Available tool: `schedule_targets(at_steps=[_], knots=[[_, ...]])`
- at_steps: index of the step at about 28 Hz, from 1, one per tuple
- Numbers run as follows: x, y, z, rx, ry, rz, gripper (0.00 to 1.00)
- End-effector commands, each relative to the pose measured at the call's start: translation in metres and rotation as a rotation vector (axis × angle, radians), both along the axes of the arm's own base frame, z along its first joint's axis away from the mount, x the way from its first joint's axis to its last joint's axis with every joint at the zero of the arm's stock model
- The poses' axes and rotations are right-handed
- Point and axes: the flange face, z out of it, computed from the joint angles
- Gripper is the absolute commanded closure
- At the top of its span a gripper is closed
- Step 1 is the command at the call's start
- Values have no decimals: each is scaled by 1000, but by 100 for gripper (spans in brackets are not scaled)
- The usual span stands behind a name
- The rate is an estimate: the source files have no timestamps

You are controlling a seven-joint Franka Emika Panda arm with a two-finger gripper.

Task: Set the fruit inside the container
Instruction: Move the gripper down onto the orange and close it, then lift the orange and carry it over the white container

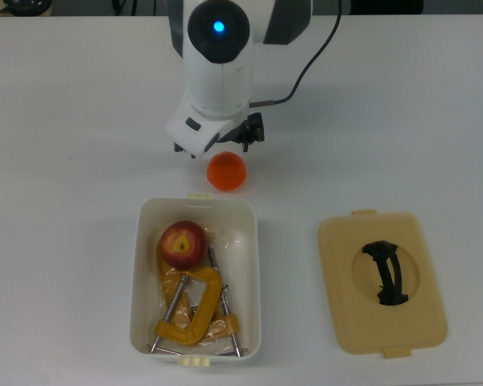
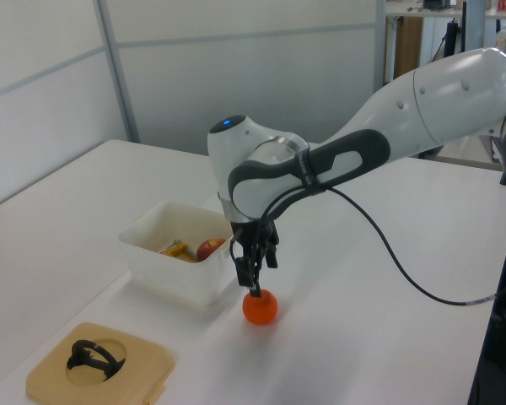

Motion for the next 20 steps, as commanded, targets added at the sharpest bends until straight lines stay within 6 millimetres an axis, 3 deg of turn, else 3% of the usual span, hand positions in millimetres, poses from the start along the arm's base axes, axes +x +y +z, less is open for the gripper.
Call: schedule_targets(at_steps=[1, 11, 20], knots=[[-1, 6, -23, -36, 38, 46, 0], [1, 9, -53, -65, 70, 73, 0], [5, 32, -55, -69, 37, 118, 0]])
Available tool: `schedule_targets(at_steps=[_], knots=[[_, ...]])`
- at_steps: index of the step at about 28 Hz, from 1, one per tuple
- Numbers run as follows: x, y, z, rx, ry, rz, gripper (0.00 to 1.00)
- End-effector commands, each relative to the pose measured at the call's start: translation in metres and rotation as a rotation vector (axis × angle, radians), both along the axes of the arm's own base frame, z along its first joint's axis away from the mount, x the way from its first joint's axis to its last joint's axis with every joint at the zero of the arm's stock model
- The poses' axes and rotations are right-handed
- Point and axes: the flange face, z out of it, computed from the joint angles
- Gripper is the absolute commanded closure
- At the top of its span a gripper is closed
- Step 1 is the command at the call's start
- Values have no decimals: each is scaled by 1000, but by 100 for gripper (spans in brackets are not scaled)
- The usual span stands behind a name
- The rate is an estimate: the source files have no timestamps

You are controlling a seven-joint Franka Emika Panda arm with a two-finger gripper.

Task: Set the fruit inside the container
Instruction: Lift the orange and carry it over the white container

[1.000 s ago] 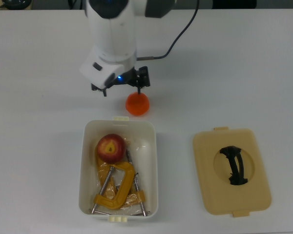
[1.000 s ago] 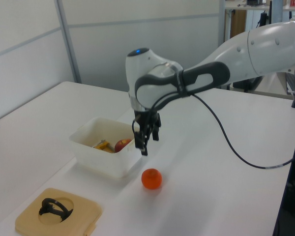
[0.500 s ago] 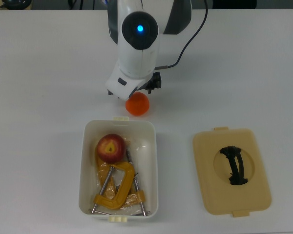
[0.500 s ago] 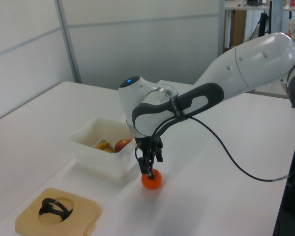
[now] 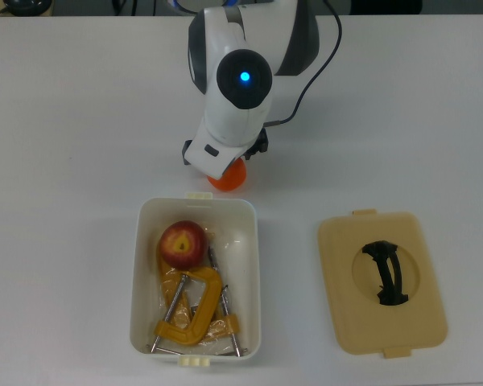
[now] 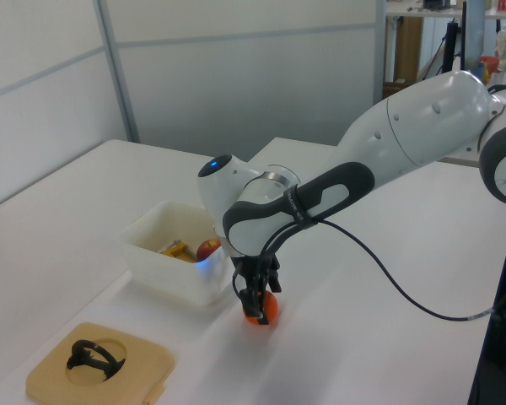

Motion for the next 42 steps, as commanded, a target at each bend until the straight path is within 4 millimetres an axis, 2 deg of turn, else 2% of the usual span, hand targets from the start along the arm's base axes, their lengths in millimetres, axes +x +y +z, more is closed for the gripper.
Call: schedule_targets(at_steps=[1, 3, 6, 7, 10, 14, 17, 20, 24, 25, 31, 34, 36, 39, 42], knots=[[6, 15, 2, -9, -50, 50, 0], [8, 20, -7, -19, -60, 40, 0], [9, 19, -7, -39, -69, 49, 3], [9, 18, -7, -46, -71, 54, 12], [9, 18, -7, -46, -68, 63, 48], [8, 17, -2, -44, -72, 63, 79], [8, 14, 9, -36, -80, 53, 79], [7, 13, 40, -30, -109, 39, 79], [14, 11, 70, -13, -111, 11, 79], [19, 6, 89, 14, -125, -19, 78], [34, -14, 140, 84, -214, -96, 75], [38, -21, 149, 107, -236, -135, 75], [45, -35, 156, 124, -288, -184, 74], [58, -36, 163, 144, -403, -224, 69], [77, -37, 153, 164, -529, -314, 67]])
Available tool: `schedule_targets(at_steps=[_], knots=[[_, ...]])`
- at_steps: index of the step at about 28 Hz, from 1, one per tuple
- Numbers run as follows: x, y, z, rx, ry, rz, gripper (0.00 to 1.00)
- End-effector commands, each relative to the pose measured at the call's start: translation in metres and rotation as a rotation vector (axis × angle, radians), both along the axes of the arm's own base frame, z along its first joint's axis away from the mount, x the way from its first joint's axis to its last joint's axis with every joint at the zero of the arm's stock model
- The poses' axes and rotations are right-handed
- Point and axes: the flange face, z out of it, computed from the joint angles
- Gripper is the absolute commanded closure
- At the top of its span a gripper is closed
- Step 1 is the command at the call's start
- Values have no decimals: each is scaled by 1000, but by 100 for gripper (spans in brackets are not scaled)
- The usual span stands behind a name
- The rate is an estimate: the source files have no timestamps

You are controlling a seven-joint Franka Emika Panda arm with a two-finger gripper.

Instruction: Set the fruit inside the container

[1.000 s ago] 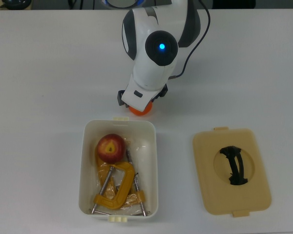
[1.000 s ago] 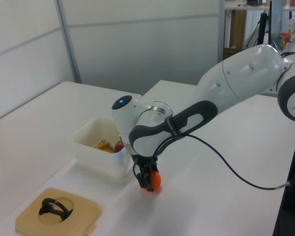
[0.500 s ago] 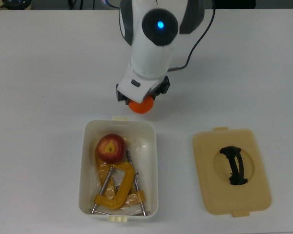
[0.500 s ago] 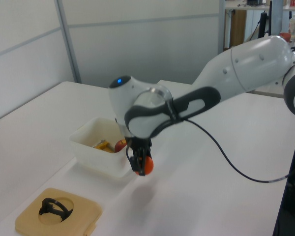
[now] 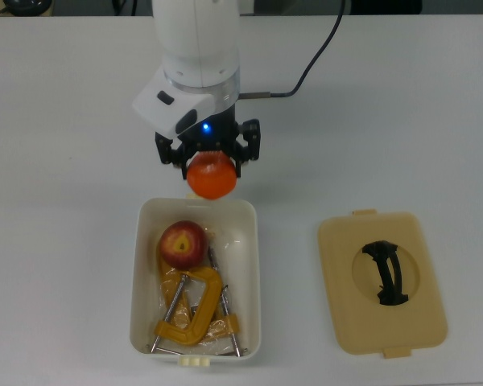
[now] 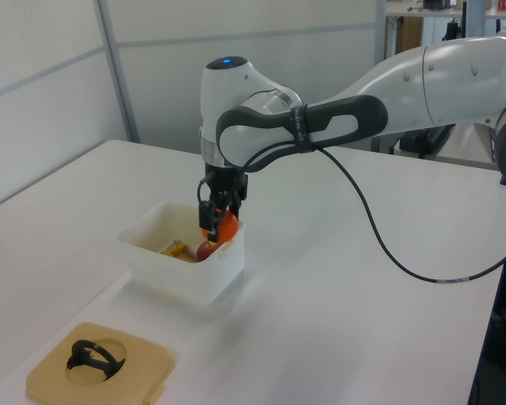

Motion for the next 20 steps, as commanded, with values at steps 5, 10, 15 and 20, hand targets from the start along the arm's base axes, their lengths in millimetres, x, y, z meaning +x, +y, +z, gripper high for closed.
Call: schedule_targets(at_steps=[5, 10, 15, 20], knots=[[28, -2, -20, 33, -156, -146, 47], [28, -4, -25, 26, -143, -154, 0], [24, -14, -27, 16, -100, -175, 0], [8, -30, -24, -35, 36, -180, 0]])
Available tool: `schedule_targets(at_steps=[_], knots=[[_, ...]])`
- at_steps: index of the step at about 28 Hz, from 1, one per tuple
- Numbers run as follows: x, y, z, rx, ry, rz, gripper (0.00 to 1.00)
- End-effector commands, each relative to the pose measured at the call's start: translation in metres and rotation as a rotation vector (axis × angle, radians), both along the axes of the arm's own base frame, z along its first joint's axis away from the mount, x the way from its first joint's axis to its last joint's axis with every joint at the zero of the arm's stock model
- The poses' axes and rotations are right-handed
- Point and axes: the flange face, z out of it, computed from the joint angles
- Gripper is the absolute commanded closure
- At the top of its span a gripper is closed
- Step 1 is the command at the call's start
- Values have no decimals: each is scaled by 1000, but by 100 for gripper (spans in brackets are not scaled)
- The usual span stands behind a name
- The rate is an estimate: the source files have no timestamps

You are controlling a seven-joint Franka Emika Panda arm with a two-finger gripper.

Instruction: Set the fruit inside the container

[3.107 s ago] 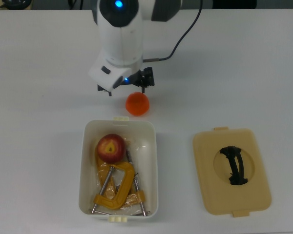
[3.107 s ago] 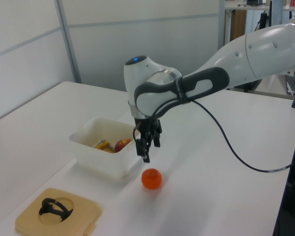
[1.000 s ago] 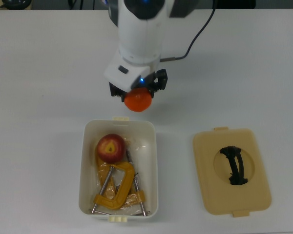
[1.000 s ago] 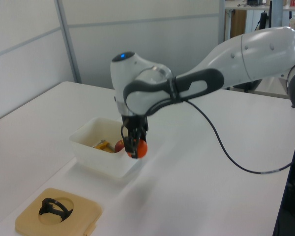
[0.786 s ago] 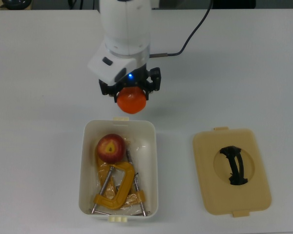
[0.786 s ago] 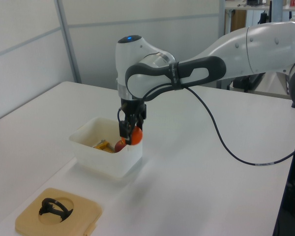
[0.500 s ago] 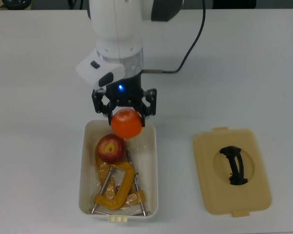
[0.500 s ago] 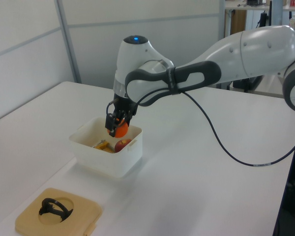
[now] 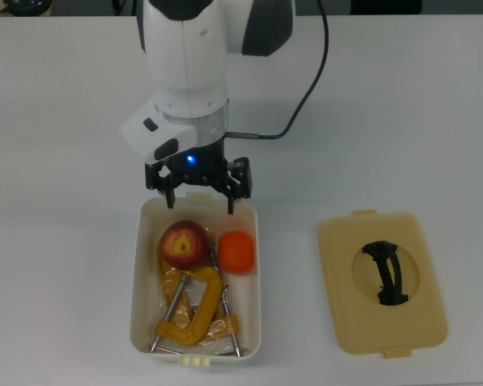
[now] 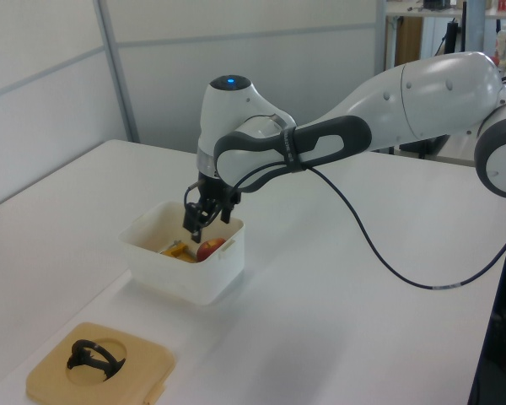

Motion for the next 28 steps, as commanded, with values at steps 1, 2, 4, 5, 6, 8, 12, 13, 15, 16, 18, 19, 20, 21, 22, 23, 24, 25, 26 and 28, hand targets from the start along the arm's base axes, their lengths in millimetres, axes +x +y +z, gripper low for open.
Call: schedule_targets(at_steps=[1, 2, 4, 5, 6, 8, 12, 13, 15, 16, 18, 19, 20, 21, 22, 23, 24, 25, 26, 28], knots=[[-20, -17, 23, -61, 104, -24, 0], [-23, -19, 25, -69, 118, -19, 0], [-30, -27, 29, -87, 160, -1, 0], [-34, -30, 31, -95, 183, 18, 0], [-37, -32, 30, -103, 208, 37, 0], [-45, -39, 30, -143, 270, 83, 0], [-54, -54, 43, -161, 292, 67, 0], [-55, -57, 46, -159, 291, 61, 0], [-55, -58, 46, -159, 291, 57, 0], [-55, -58, 46, -159, 291, 57, 0], [-55, -57, 44, -161, 295, 61, 0], [-56, -57, 43, -161, 297, 61, 0], [-56, -56, 43, -160, 298, 63, 0], [-56, -56, 42, -161, 300, 64, 0], [-56, -56, 42, -161, 300, 64, 0], [-56, -56, 42, -161, 300, 64, 0], [-56, -56, 42, -161, 300, 64, 0], [-56, -56, 42, -161, 300, 64, 0], [-56, -56, 44, -161, 297, 64, 0], [-56, -57, 44, -161, 297, 64, 0]])
